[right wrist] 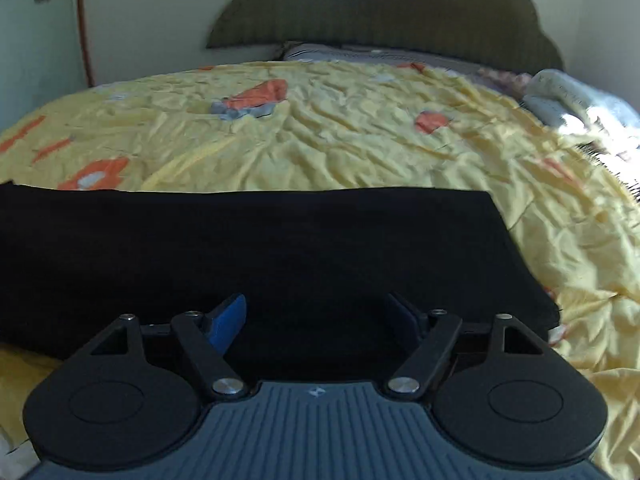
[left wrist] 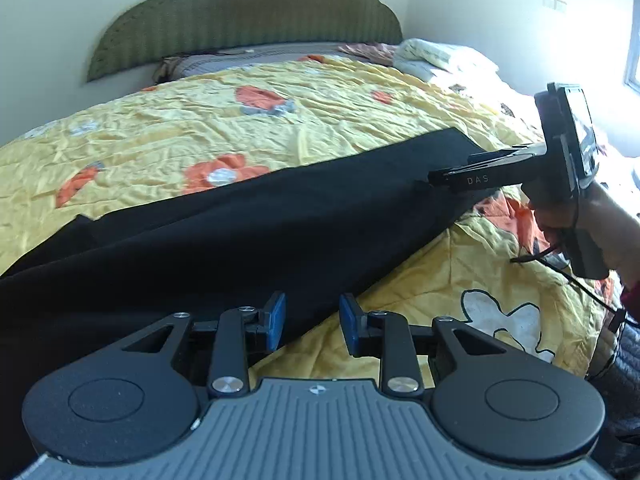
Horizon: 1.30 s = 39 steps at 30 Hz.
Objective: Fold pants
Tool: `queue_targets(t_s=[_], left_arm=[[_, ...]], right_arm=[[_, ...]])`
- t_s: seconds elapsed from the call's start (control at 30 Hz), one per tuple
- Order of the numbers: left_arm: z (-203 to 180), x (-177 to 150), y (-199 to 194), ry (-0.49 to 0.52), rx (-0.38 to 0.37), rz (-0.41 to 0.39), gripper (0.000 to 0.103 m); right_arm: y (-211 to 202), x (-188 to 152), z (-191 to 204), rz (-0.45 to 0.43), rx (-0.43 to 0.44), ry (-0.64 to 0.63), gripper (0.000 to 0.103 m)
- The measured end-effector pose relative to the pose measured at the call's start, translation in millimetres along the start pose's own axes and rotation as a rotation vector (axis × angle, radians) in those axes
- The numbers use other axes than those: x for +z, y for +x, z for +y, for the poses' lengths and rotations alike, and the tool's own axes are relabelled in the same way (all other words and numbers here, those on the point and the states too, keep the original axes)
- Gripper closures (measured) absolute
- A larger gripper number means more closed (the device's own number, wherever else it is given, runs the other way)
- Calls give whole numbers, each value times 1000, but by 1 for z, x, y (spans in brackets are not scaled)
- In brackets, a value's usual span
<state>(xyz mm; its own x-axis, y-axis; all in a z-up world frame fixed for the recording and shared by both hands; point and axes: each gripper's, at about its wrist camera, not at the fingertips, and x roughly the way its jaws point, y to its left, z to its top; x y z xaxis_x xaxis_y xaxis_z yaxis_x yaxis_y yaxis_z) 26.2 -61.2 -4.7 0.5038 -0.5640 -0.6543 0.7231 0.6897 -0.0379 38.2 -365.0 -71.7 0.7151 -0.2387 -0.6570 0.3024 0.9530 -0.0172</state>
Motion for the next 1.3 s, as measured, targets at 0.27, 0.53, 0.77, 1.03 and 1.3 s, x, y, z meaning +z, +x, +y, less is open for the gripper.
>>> queue_targets(t_s=[0.27, 0.53, 0.77, 1.03, 1.3], left_arm=[[128, -38, -109, -525, 488, -114, 59], [233, -97, -183, -1041, 610, -182, 60], [245, -114, -180, -1168, 430, -221, 60], [258, -119, -166, -1240, 325, -256, 50], [257, -126, -169, -1290, 252, -286, 43]], right_arm=[[-57, 35, 211, -278, 591, -409, 37], [-110, -8, 419, -425, 919, -890, 58], [-94, -31, 484, -432, 825, -1055, 70], [-91, -15, 477, -380, 867, -913, 82], [-81, -1, 470, -298, 923, -770, 82]])
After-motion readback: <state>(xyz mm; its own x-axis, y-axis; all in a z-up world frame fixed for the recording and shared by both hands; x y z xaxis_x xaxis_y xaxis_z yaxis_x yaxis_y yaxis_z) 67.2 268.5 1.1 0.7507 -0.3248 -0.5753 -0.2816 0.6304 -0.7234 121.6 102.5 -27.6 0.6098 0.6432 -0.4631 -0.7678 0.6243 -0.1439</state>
